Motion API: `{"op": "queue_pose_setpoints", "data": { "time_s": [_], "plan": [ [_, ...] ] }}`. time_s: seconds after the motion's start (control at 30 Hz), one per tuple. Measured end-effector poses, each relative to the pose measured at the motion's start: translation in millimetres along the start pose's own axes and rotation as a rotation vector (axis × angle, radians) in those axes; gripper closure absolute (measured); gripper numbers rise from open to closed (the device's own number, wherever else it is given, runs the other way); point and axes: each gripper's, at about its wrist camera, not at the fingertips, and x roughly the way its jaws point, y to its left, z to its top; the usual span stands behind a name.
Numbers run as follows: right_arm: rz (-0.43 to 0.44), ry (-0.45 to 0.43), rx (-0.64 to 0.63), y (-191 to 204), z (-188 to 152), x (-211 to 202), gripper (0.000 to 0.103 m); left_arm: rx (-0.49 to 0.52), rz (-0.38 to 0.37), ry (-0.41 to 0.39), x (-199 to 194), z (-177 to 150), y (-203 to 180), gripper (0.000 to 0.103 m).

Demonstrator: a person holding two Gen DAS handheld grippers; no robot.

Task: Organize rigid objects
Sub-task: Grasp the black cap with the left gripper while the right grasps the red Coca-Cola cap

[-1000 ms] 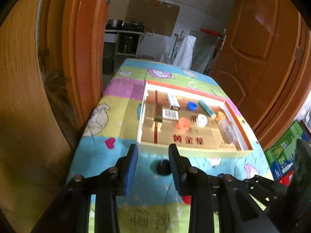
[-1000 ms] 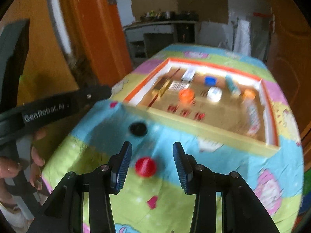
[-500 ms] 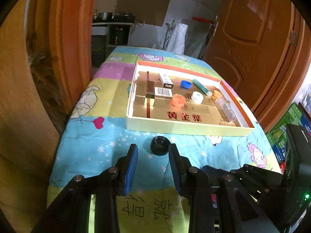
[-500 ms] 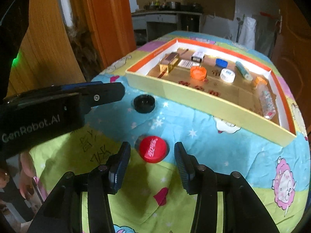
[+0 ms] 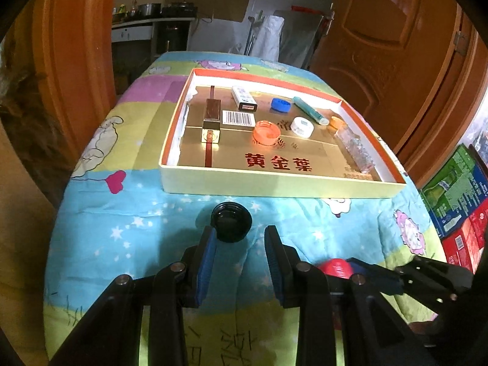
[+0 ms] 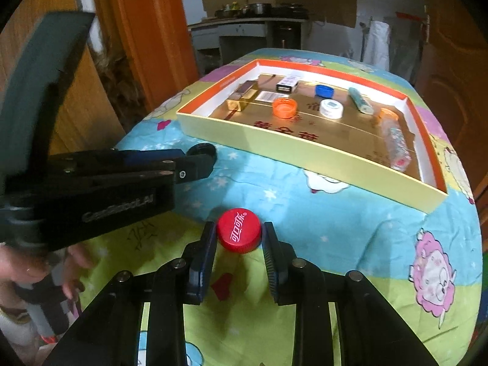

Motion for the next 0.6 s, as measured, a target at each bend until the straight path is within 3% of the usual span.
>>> {"op": "queue_pose_setpoints", "data": {
  "time_s": [0.43, 0.6],
  "plan": [
    [0.021, -0.019, 0.037, -14.4, -0.9, -2.5, 0.072, 0.011, 0.023, -0.002, 13.0, 8.9, 0.3, 0.070],
    [0.037, -0.021, 0.055, -19.2, 0.0, -1.2, 0.072, 0.037, 0.045, -0.006, 17.0, 11.7, -3.9, 0.064]
  ]
}}
